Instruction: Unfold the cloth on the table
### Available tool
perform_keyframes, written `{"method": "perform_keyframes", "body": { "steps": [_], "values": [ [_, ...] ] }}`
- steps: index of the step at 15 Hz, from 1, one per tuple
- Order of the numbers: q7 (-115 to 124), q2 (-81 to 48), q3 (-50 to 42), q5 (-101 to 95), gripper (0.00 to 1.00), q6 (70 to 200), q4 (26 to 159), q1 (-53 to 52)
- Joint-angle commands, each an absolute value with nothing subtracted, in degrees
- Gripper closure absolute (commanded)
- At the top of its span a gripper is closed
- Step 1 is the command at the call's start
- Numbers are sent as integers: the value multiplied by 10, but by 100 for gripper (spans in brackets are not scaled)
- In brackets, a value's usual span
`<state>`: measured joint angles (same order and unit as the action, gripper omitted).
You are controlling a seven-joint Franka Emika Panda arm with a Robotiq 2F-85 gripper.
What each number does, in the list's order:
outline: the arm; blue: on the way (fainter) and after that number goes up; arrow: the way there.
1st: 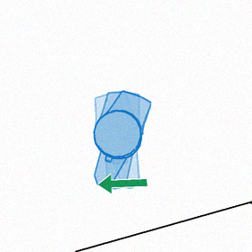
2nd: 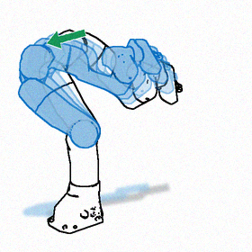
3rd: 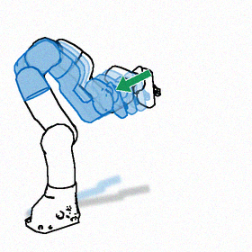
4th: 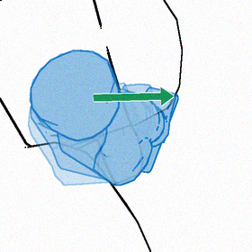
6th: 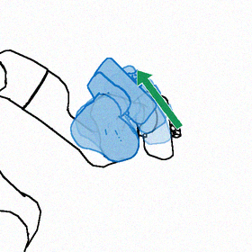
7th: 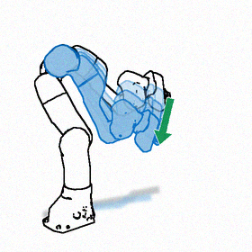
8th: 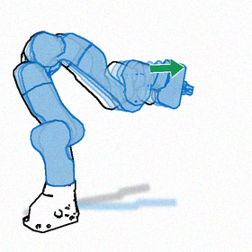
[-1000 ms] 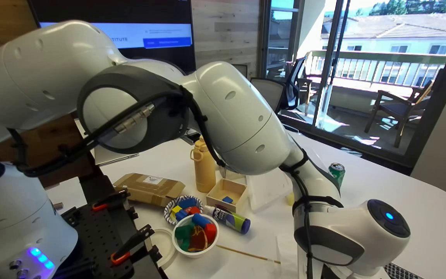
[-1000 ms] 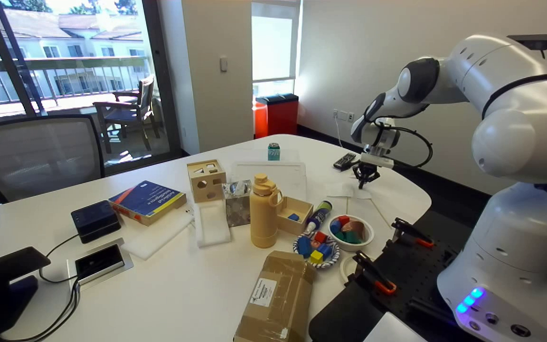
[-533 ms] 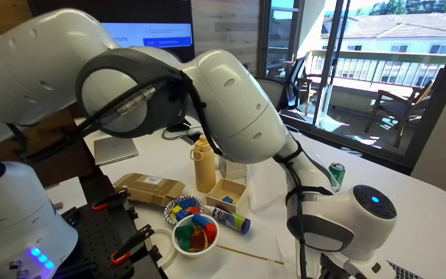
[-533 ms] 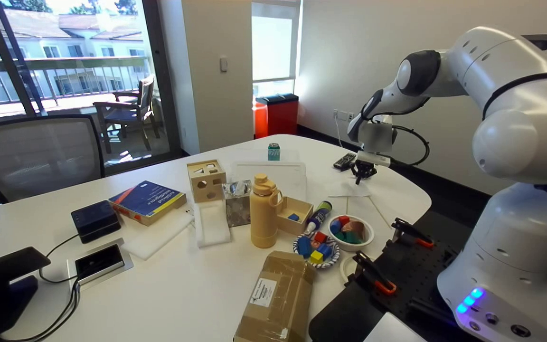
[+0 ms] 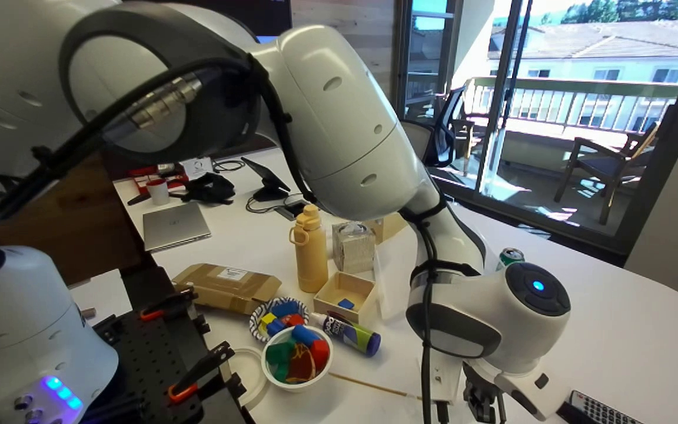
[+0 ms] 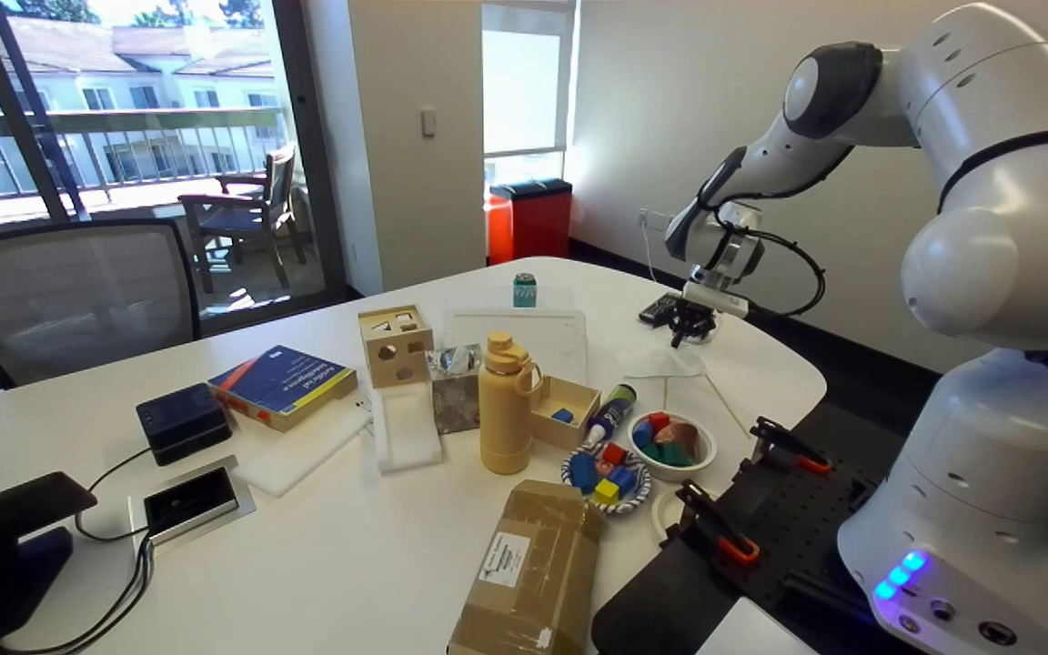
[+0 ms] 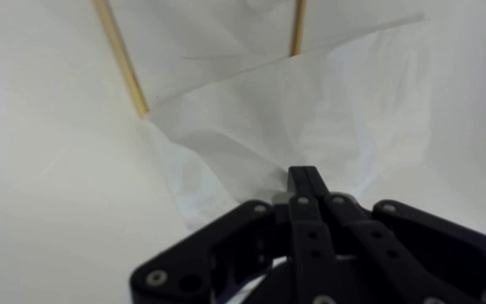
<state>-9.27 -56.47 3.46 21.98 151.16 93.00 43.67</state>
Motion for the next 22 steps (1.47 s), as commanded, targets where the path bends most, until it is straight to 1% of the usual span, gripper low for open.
{"method": "perform_keyframes", "body": {
  "steps": [1,6,9,16,22],
  "values": [
    [-177,-493,95,254,100,1523,1029,497],
    [-309,-451,185,292,100,1478,1101,602],
    [-360,-445,202,296,100,1389,1117,644],
    [-433,-463,118,230,100,1222,1086,591],
    [-415,-504,45,182,100,1159,1038,513]
  ]
}}
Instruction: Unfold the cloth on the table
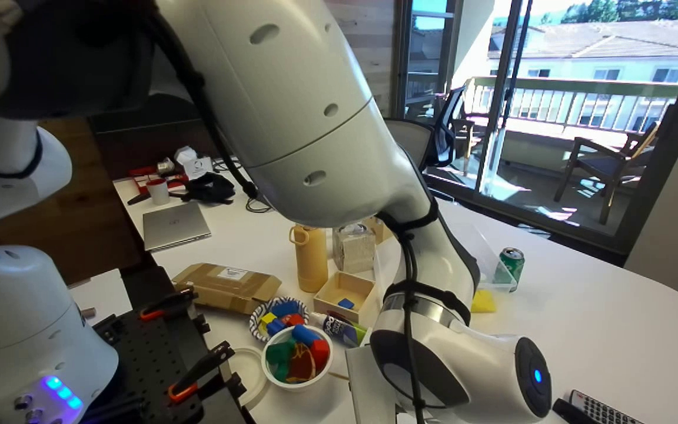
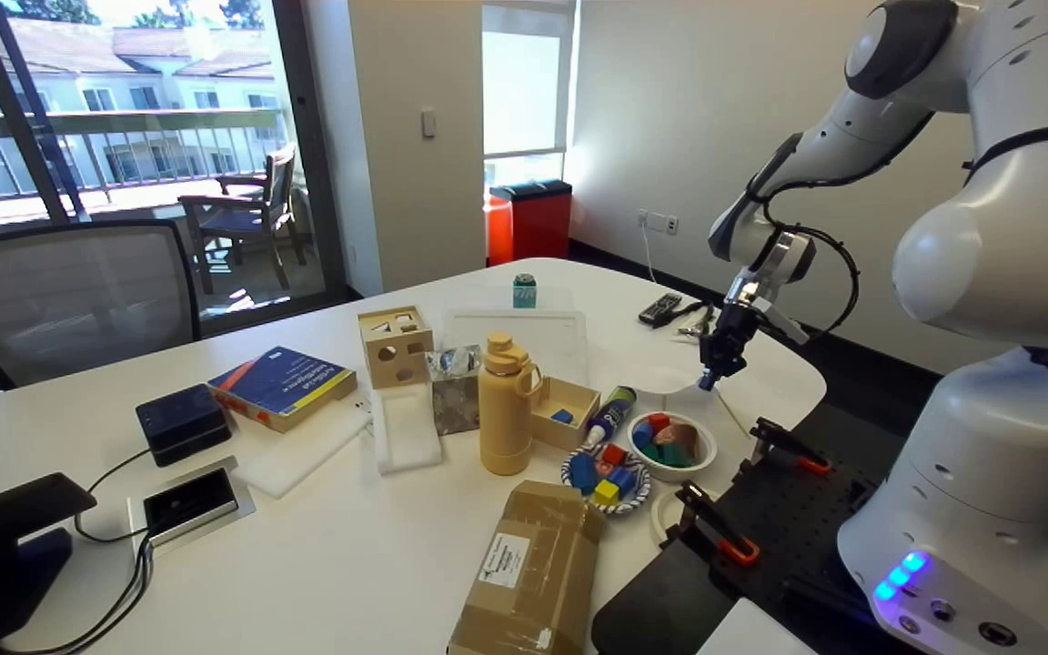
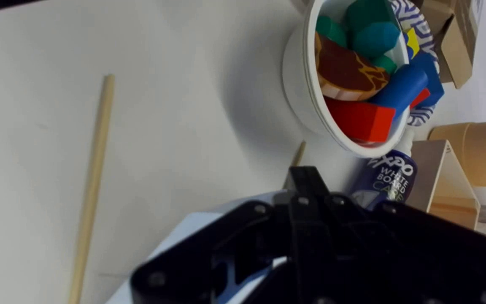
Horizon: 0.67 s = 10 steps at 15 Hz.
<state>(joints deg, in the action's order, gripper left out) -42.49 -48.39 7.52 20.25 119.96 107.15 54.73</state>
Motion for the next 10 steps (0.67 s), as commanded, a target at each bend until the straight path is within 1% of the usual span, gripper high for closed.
{"method": "perform_keyframes", "body": {
  "steps": [1,2,3,4,5,9,10],
  "values": [
    [-411,-511,35,177,100,1150,1030,502],
    [-410,-520,27,174,98,1139,1019,494],
    [-412,-526,21,172,72,1131,1011,488],
    [-410,-531,14,172,72,1123,1004,482],
    [-412,-535,11,175,69,1118,998,479],
    [-428,-505,5,183,39,1122,1012,480],
    [-430,-487,5,188,31,1136,1028,480]
  ]
}}
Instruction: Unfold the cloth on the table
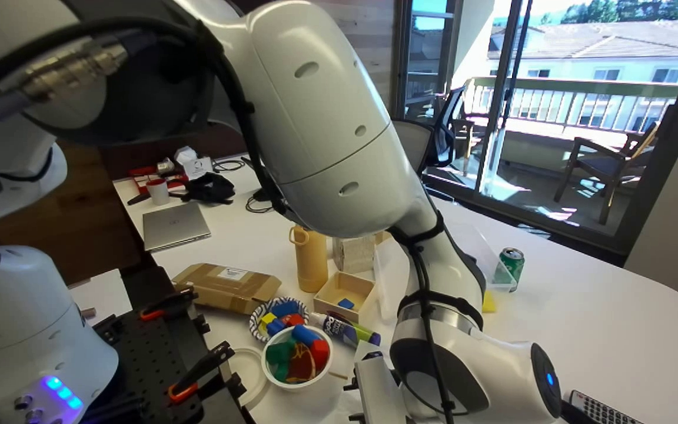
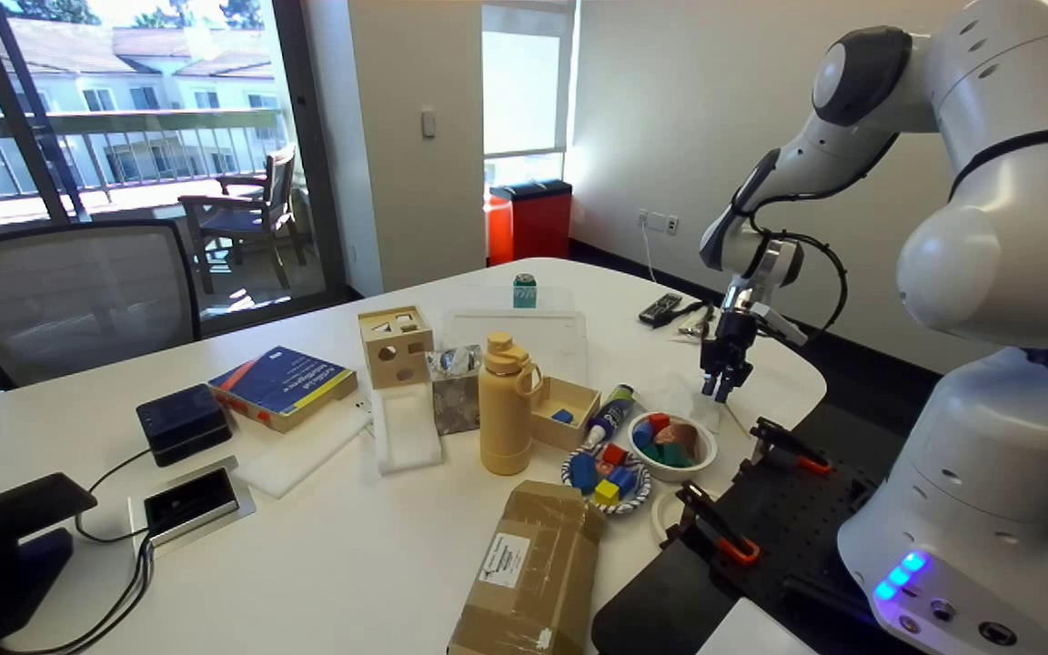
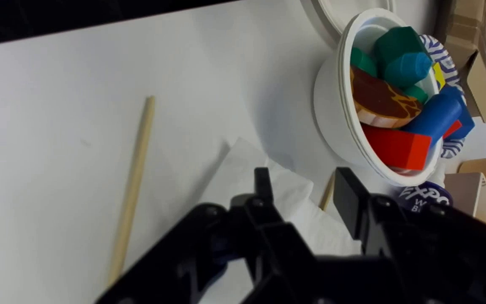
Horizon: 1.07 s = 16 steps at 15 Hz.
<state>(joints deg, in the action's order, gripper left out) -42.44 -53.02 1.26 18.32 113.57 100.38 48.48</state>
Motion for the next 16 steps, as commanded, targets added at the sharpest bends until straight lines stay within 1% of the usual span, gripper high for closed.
{"method": "perform_keyframes", "body": {
  "steps": [1,4,5,8,16],
  "values": [
    [-427,-473,4,192,24,1145,1038,479],
    [-418,-429,3,199,2,1155,1062,471],
    [-415,-418,2,204,0,1164,1068,467],
    [-401,-395,-2,218,0,1201,1084,453],
    [-335,-393,-11,220,0,1239,1100,417]
  ]
}}
